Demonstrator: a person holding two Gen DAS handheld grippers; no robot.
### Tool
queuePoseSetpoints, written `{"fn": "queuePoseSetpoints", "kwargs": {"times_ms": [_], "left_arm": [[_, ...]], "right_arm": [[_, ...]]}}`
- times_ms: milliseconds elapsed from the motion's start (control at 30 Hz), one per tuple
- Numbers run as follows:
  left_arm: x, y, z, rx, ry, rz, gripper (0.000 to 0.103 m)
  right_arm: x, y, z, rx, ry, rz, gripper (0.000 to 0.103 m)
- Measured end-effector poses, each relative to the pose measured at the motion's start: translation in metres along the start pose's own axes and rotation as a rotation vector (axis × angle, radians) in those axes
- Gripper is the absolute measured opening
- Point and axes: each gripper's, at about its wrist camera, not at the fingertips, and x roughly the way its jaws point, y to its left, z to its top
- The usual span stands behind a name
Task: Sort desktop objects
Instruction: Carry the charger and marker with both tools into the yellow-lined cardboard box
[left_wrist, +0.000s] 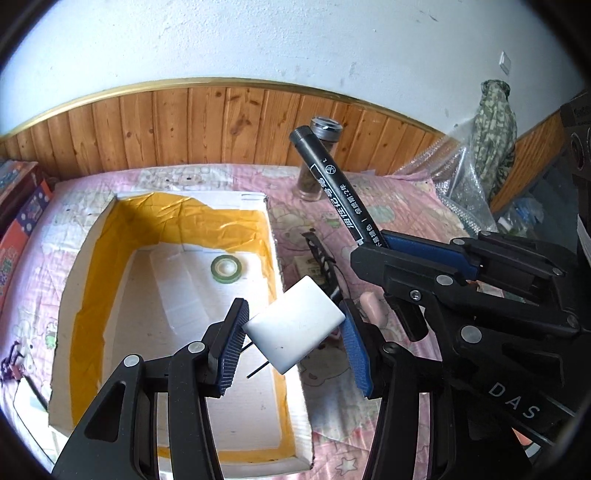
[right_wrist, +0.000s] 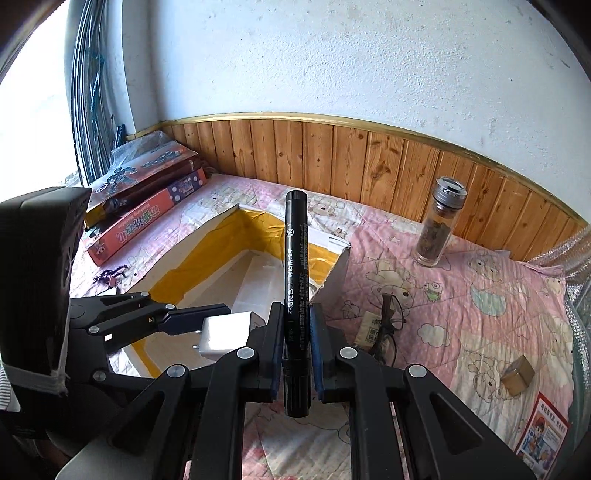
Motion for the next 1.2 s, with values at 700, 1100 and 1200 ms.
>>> {"fn": "queuePoseSetpoints", "kwargs": {"times_ms": [700, 1100, 1200], "left_arm": [[0.017, 0.063, 0.015, -0.093, 0.008, 0.060, 0.052], [0.024, 0.096, 0.012, -0.131, 0.029, 0.149, 0.052], [0.030, 0.104, 0.009, -0.138, 0.053, 0.175, 0.052]], "right_arm": [[0.023, 0.021, 0.035, 0.010, 0.023, 0.040, 0.014], [0.053, 0.039, 0.054, 0.020, 0.017, 0.110, 0.014], [0.064, 0.041, 0.048, 0.006, 0.044, 0.112, 0.014]]}}
